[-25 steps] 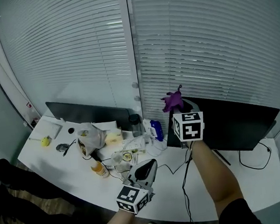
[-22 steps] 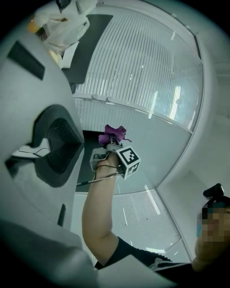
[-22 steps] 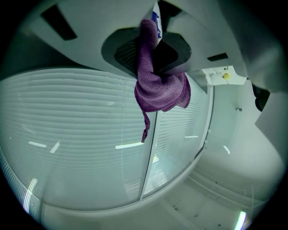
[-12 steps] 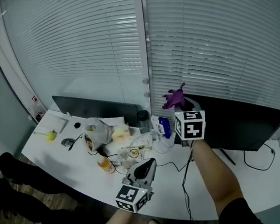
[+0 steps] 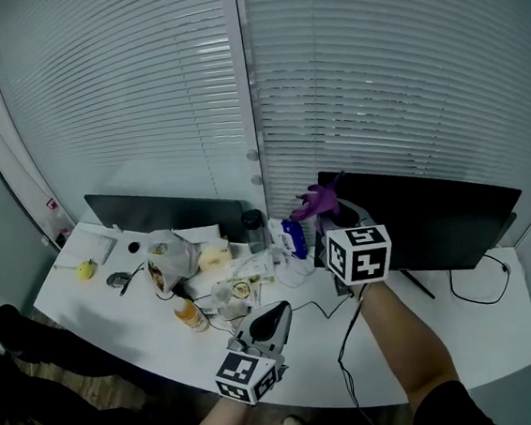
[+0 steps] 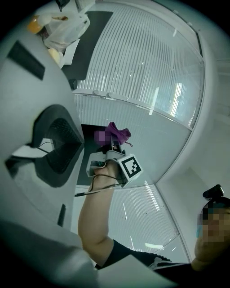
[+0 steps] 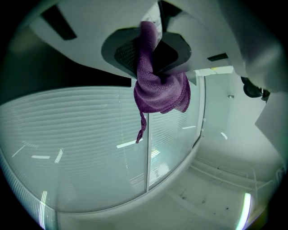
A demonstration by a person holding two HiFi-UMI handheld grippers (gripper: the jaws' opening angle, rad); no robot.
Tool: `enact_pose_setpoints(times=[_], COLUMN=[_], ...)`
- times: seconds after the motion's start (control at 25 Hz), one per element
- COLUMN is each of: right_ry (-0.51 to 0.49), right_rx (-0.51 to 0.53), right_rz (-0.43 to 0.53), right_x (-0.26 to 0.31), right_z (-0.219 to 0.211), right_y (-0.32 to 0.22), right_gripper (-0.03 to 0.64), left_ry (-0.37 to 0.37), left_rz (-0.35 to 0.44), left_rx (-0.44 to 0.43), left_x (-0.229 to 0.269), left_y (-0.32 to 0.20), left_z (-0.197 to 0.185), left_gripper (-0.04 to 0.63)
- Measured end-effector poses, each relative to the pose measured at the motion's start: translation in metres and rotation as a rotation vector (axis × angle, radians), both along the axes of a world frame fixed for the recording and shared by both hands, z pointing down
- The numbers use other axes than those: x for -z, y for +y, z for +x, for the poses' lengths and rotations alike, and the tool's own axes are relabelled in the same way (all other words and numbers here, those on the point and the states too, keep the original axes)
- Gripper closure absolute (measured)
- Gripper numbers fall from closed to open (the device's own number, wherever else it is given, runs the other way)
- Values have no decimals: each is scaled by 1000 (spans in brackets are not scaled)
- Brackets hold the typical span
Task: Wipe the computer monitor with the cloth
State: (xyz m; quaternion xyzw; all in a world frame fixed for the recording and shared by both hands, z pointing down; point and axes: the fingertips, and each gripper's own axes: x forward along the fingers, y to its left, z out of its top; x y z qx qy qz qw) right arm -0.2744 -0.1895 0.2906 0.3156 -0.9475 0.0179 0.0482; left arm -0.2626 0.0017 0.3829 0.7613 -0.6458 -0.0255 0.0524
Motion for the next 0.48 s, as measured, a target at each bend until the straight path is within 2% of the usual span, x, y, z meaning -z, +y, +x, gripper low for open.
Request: enact_pose_setpoints(times=[0.2, 0.48], right_ry=[-62, -116], right_rx=[4, -70], right_rz=[-61, -142], right_x=[-18, -65], right_z=[46, 140], right_y=[26, 67], right_gripper=[549, 549], left_ry=[5, 21], left_rz=[-12, -52], left_rx=[-61, -176], left_x=[-8, -34], left_y=[5, 9], left_z=[20, 62], left_gripper=[592, 592])
